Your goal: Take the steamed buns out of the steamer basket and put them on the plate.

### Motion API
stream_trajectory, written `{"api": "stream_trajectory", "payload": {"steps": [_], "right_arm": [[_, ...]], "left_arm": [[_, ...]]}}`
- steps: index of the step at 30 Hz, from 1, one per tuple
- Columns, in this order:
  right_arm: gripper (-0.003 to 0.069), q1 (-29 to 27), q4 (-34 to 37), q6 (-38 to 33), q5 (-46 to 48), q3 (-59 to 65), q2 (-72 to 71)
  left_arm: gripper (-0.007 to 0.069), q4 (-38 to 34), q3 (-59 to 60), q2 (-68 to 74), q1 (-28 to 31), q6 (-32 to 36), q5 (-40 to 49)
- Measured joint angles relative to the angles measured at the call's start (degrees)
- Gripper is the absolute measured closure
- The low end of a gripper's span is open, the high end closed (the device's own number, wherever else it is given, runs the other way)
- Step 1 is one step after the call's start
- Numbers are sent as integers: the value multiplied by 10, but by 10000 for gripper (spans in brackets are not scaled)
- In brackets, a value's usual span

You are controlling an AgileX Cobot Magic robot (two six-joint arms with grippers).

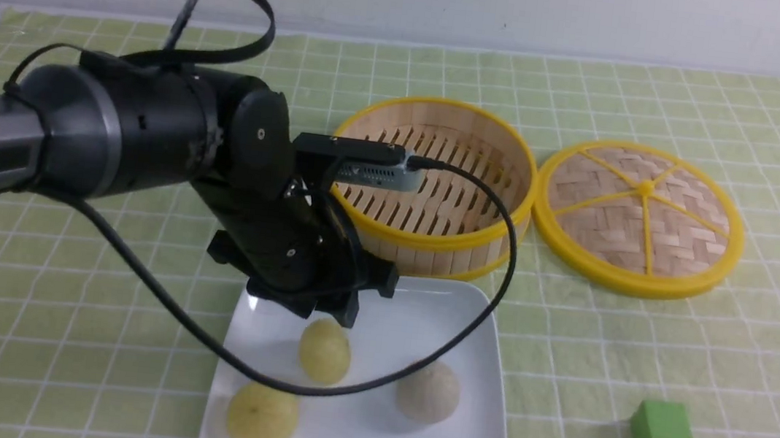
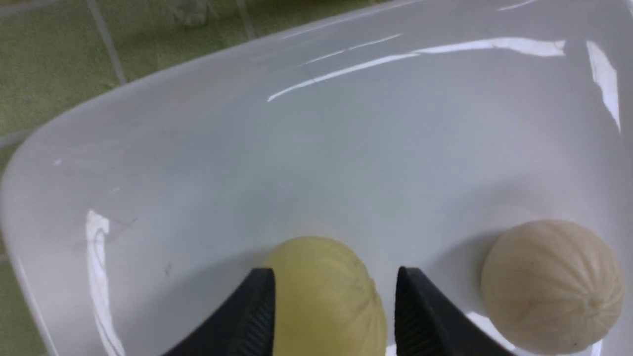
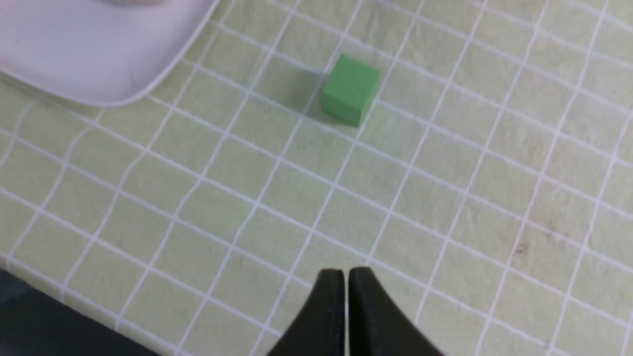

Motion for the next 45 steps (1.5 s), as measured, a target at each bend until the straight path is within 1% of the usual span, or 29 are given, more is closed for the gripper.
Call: {"api": "stream_trajectory", "payload": {"steps": [4, 6, 7, 8, 9, 10, 11, 12, 13, 14, 16, 18, 22, 34, 38, 41, 42, 45], "right_arm": [[616, 0, 3, 27, -3, 1, -76], [615, 0, 14, 58, -47, 13, -116], [615, 0, 29, 69, -112, 37, -149], [615, 0, 33, 69, -131, 45, -152], [615, 0, 41, 67, -170, 63, -166], [615, 0, 50, 57, -246, 105, -177], [615, 0, 51, 47, -297, 137, -180], [615, 0, 51, 46, -297, 137, -180], [615, 0, 52, 39, -336, 168, -179], [615, 0, 54, 36, -386, 200, -175], [615, 0, 54, 34, -434, 233, -172], [613, 0, 54, 32, -475, 260, -169], [609, 0, 54, 32, -500, 283, -169], [587, 0, 54, 32, -491, 301, -169], [579, 0, 54, 32, -491, 307, -170], [578, -9, 54, 32, -493, 319, -184], [578, -19, 52, 31, -496, 327, -190], [576, -80, 34, 30, -503, 369, -212]], "left_arm": [[274, 9, 0, -22, 0, 0, 12], [296, 16, 0, -38, 0, 0, 21], [337, 26, 0, -54, 0, 0, 26], [343, 28, 0, -56, 0, 0, 26], [375, 33, 0, -62, 0, 0, 28], [427, 41, 0, -73, 0, 0, 32], [474, 44, 0, -80, 0, 0, 37], [490, 45, 0, -80, 0, 0, 38], [522, 47, 0, -81, 0, 0, 40], [572, 49, 0, -83, 0, 0, 44], [611, 50, 0, -83, 0, 0, 50], [622, 50, 1, -83, 0, 0, 54], [622, 50, 1, -84, 0, 0, 54], [622, 51, 1, -84, 0, 0, 55], [616, 50, 1, -84, 0, 0, 70], [613, 49, 1, -84, 0, 0, 85], [612, 49, 1, -84, 0, 0, 89], [612, 48, 1, -86, 0, -5, 94]]}}
